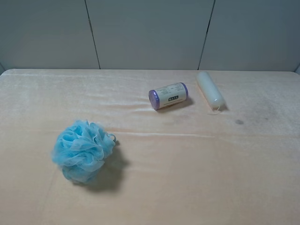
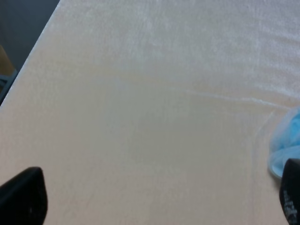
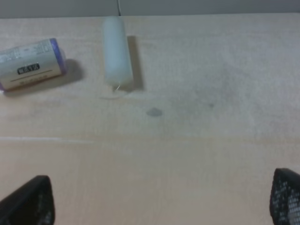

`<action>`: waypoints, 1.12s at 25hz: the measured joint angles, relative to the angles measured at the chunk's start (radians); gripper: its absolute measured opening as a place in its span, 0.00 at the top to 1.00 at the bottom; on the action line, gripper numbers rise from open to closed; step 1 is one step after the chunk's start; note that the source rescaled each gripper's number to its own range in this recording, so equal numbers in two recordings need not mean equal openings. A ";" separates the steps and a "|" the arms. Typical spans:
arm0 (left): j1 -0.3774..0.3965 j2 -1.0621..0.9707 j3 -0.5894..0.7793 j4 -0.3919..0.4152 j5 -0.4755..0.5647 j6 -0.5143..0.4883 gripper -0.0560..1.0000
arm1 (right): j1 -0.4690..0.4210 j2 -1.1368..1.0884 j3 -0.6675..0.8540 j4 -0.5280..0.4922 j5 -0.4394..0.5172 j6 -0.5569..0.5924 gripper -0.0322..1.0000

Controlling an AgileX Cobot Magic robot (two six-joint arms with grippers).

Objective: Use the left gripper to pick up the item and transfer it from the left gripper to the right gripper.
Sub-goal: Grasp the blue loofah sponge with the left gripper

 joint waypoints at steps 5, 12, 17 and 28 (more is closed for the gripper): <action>0.000 0.000 0.000 0.000 0.000 0.000 0.00 | 0.000 0.000 0.000 0.000 0.000 0.000 0.00; 0.000 0.000 0.000 0.000 0.000 0.000 0.00 | 0.000 0.000 0.000 0.000 0.000 0.000 0.00; 0.000 0.000 0.000 0.000 0.000 0.000 0.00 | 0.000 0.000 0.000 0.000 0.000 0.000 0.00; 0.000 0.000 0.000 0.000 0.000 0.000 0.01 | 0.000 0.000 0.000 0.000 0.000 0.000 0.00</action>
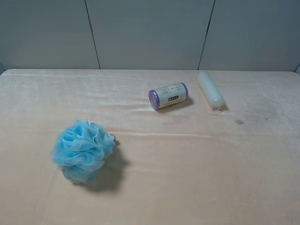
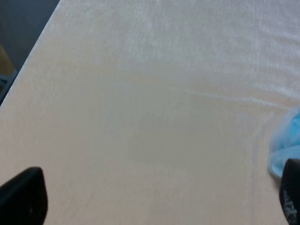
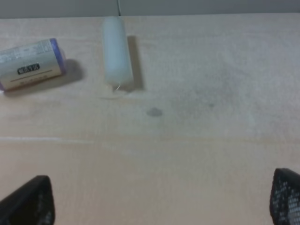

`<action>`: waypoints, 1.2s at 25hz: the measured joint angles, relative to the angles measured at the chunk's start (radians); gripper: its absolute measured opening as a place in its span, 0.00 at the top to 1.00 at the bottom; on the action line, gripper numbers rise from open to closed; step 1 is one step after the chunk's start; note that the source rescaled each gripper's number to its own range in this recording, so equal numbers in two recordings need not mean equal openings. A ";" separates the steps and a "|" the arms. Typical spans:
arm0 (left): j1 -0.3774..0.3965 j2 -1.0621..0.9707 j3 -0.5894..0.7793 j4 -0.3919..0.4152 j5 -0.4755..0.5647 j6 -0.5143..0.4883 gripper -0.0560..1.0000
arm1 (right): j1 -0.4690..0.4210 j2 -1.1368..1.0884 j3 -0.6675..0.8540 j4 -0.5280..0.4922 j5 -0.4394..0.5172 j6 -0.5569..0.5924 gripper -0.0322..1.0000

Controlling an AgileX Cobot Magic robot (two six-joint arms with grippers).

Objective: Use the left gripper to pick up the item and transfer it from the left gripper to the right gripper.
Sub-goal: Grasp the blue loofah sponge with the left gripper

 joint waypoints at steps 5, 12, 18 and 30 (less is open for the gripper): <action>0.000 0.000 0.000 -0.004 0.000 -0.001 0.01 | 0.000 0.000 0.000 0.000 0.000 0.000 0.00; 0.000 0.248 -0.130 -0.008 0.091 0.026 0.01 | 0.000 0.000 0.000 0.000 0.000 0.000 0.00; -0.057 0.541 -0.275 -0.012 0.099 0.048 0.01 | 0.000 0.000 0.000 0.000 0.000 0.000 0.00; -0.437 1.042 -0.359 -0.010 0.024 0.047 0.01 | 0.000 0.000 0.000 0.000 0.000 0.000 0.00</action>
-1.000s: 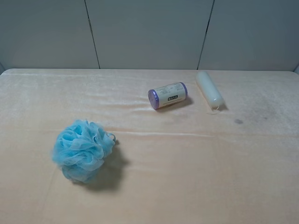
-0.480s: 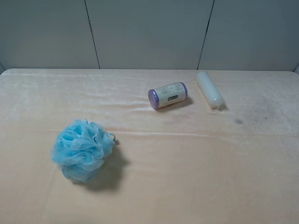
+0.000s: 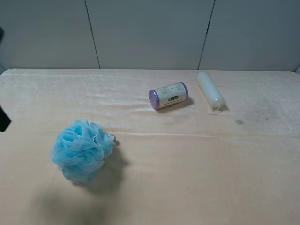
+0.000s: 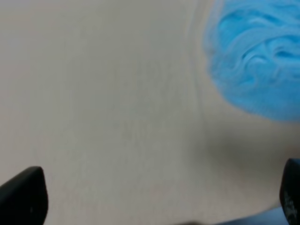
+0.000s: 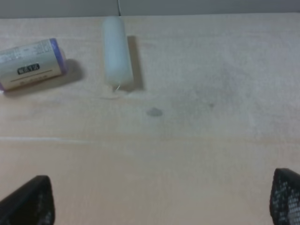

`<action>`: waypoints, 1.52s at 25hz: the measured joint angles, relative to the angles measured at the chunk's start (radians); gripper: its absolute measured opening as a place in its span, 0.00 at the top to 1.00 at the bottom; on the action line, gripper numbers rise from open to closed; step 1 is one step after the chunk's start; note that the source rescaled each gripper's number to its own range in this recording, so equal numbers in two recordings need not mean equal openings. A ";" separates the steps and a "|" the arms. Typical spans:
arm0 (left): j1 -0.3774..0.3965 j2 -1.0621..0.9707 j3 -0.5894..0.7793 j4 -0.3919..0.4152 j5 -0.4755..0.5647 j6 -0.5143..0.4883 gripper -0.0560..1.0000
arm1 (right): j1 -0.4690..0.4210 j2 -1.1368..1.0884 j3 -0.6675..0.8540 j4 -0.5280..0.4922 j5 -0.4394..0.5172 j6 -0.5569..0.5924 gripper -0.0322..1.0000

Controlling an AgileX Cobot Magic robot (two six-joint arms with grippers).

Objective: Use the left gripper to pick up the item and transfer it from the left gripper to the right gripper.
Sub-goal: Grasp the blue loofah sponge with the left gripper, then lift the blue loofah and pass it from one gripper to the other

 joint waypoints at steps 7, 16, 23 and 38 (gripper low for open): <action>-0.163 0.222 -0.001 -0.036 -0.186 -0.044 0.01 | 0.000 0.000 0.000 0.000 0.000 0.000 0.00; -0.238 0.502 -0.001 -0.053 -0.346 -0.056 0.01 | 0.000 0.000 0.000 0.000 0.000 0.000 0.00; -0.238 0.676 -0.002 -0.067 -0.489 -0.055 0.15 | 0.000 0.000 0.000 0.000 0.000 0.000 0.00; -0.238 0.693 -0.073 -0.091 -0.516 -0.053 0.69 | 0.000 0.000 0.000 0.000 0.000 0.000 0.00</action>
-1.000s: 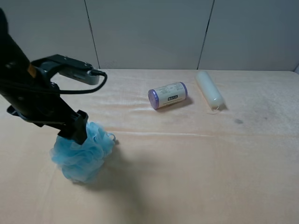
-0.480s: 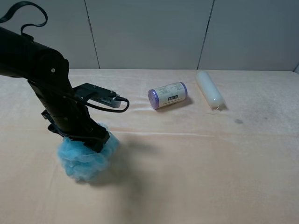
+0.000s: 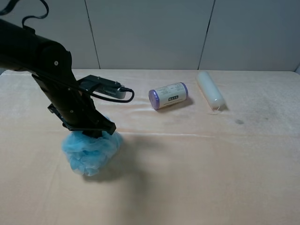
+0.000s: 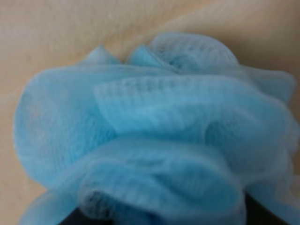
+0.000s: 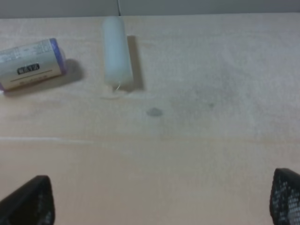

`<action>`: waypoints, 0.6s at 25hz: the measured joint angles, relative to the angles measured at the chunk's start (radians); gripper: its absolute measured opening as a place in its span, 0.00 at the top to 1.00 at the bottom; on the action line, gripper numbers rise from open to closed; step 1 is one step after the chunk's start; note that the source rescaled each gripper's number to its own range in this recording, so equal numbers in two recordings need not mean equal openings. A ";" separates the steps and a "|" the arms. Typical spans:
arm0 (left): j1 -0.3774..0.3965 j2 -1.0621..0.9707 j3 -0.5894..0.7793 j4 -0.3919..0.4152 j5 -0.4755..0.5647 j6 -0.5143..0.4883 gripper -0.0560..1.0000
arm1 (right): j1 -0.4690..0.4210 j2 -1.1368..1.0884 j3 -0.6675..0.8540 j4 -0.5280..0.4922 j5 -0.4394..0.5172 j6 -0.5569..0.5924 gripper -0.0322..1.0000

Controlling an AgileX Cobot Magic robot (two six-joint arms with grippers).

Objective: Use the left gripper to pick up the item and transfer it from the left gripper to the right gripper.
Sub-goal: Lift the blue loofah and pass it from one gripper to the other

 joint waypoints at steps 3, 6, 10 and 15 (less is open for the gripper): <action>0.000 -0.044 -0.071 0.005 0.081 0.000 0.74 | 0.000 0.000 0.000 0.000 0.000 0.000 0.00; 0.000 -0.106 -0.130 0.005 0.145 0.000 0.80 | 0.000 0.000 0.000 0.000 0.000 0.000 0.00; 0.000 -0.186 -0.173 -0.011 0.200 0.000 0.84 | 0.000 0.000 0.000 0.000 0.000 0.000 0.00; 0.000 -0.263 -0.180 -0.082 0.217 0.000 0.87 | 0.000 0.000 0.000 -0.011 0.000 0.007 0.00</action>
